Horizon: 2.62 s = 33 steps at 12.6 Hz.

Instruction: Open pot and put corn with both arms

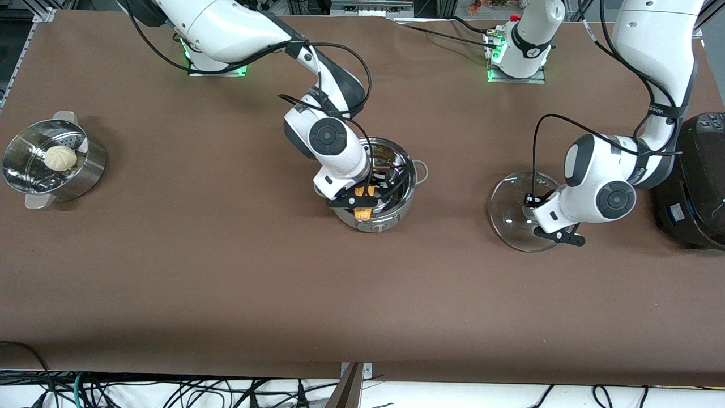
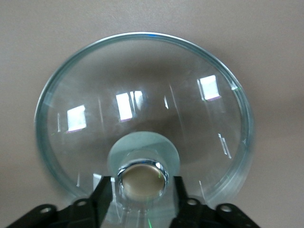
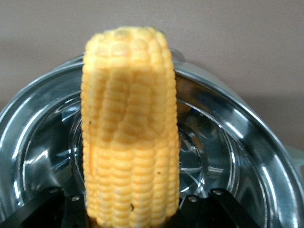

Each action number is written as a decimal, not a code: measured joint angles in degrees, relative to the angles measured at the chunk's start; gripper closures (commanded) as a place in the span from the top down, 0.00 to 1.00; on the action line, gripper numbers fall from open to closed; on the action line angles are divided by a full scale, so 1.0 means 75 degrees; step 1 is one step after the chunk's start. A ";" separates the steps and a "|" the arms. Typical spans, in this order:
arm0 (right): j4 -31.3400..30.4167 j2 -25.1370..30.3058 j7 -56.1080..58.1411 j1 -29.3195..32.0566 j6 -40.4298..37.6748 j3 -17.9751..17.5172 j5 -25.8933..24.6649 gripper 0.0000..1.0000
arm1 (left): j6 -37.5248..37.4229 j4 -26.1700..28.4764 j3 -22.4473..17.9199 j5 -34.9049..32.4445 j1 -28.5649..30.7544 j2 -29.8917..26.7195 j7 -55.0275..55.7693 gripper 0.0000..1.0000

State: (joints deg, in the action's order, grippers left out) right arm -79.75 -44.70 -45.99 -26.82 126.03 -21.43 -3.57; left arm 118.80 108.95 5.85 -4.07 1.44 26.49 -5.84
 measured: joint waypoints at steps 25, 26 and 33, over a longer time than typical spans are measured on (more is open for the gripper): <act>0.0363 0.2017 0.1560 0.0712 -0.2793 0.3496 -0.0603 1.00 | -0.3962 -0.2300 0.0713 0.0289 0.0603 -0.3310 0.0991 1.00; 0.0325 0.2011 0.2008 0.0753 -0.2793 0.3716 -0.0600 1.00 | -0.3962 -0.2296 0.0713 0.0289 0.0614 -0.3320 0.0991 1.00; -0.0726 0.3049 0.3889 0.2958 -0.1970 0.3569 0.0365 1.00 | -0.3962 -0.2273 0.0717 0.0288 0.0625 -0.3329 0.0991 1.00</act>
State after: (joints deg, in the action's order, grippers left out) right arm -85.19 -21.83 -16.82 -4.64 111.26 5.34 -0.83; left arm 89.08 91.91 11.23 -1.91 6.13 1.52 1.59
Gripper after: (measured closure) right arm 0.000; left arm 0.000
